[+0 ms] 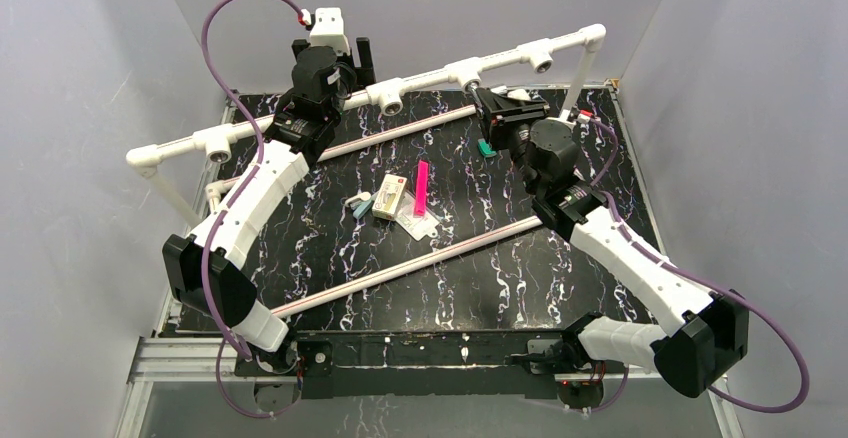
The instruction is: Install the water faucets
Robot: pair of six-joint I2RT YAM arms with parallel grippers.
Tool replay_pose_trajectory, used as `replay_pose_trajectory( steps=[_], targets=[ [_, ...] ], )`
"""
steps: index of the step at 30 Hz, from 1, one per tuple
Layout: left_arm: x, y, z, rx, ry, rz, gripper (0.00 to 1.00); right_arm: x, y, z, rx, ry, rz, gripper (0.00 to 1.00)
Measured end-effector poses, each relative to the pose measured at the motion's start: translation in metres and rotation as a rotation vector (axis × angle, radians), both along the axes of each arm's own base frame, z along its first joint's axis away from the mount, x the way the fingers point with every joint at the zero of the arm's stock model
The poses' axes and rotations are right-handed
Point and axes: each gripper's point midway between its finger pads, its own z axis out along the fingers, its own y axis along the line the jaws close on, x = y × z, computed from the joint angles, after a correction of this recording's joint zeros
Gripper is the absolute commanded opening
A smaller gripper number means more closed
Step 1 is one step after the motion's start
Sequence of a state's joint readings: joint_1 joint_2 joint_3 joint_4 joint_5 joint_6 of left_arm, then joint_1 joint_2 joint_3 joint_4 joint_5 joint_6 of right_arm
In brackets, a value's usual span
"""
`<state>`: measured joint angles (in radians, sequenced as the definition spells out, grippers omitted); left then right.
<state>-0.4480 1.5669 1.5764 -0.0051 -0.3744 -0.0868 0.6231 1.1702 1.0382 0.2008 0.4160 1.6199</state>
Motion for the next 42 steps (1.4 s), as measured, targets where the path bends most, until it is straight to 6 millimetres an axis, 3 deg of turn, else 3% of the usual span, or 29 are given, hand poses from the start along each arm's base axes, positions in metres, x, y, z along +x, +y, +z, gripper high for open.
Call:
replay_pose_trajectory(
  steps=[5,12,21,26,33,42],
  targets=[
    [0.000,0.000,0.000,0.000,0.000,-0.002,0.79,-0.004,0.004,-0.005,-0.038,0.005,0.025,0.58],
    [0.000,0.000,0.000,0.000,0.000,-0.002,0.79,-0.012,0.003,-0.006,-0.093,-0.019,0.039,0.68],
    [0.000,0.000,0.000,0.000,0.001,-0.002,0.79,-0.034,-0.005,0.018,-0.152,-0.111,0.073,0.71],
    [0.000,0.000,0.000,0.000,0.002,-0.002,0.79,-0.045,-0.010,0.016,-0.245,-0.134,0.088,0.73],
    [0.000,0.000,0.000,0.000,0.003,-0.002,0.79,-0.055,-0.020,0.012,-0.477,-0.177,0.091,0.73],
    [0.000,0.000,0.000,0.000,0.004,-0.002,0.79,-0.068,-0.037,0.032,-0.869,-0.407,0.072,0.73]
  ],
)
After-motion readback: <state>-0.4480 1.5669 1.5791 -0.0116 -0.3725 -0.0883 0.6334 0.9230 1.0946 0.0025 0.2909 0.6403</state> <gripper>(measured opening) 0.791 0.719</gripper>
